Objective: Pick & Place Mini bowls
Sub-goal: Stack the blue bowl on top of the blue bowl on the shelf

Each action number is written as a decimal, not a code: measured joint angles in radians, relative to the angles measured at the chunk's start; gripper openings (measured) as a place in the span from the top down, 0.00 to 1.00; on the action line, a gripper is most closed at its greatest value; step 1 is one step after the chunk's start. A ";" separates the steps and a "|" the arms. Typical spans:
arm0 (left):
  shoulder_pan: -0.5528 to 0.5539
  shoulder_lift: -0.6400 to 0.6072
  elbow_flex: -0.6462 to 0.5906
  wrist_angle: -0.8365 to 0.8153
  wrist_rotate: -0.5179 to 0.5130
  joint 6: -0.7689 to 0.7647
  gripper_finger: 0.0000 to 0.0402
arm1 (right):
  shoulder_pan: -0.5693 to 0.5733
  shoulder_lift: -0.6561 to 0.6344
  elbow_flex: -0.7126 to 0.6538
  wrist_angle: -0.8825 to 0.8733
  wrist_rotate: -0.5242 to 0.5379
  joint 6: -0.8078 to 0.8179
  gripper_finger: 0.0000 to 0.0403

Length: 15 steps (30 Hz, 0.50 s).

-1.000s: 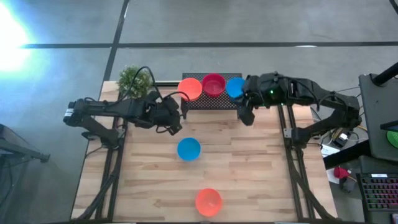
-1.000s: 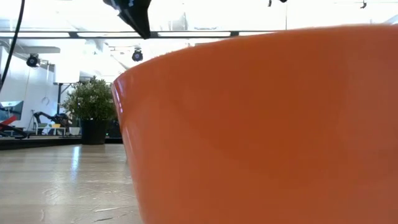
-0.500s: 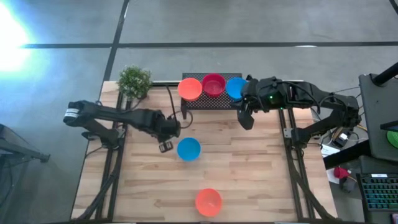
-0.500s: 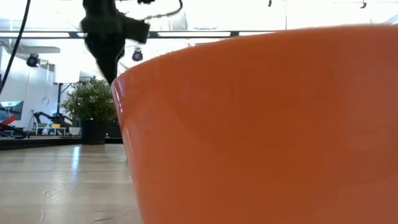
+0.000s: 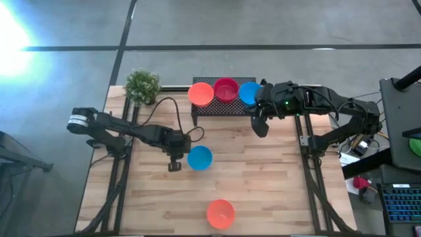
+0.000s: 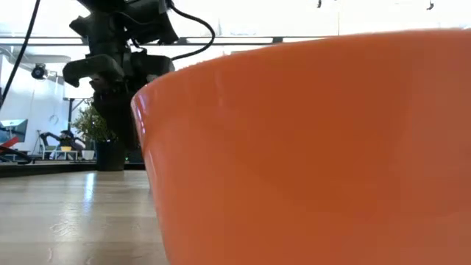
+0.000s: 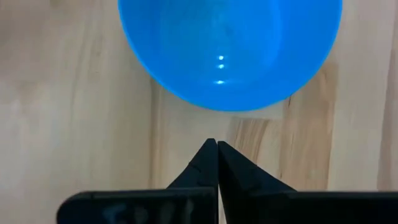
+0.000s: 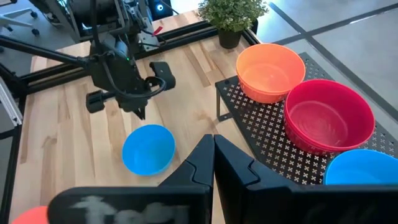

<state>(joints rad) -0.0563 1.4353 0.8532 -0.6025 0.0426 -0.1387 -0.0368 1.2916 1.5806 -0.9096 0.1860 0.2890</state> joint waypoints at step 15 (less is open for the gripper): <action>-0.002 0.107 -0.020 0.222 0.028 -0.030 1.00 | 0.000 0.000 0.000 0.000 -0.001 0.000 0.98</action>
<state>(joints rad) -0.0578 1.5419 0.8333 -0.3801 0.0704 -0.1692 -0.0368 1.2919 1.5806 -0.9095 0.1852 0.2886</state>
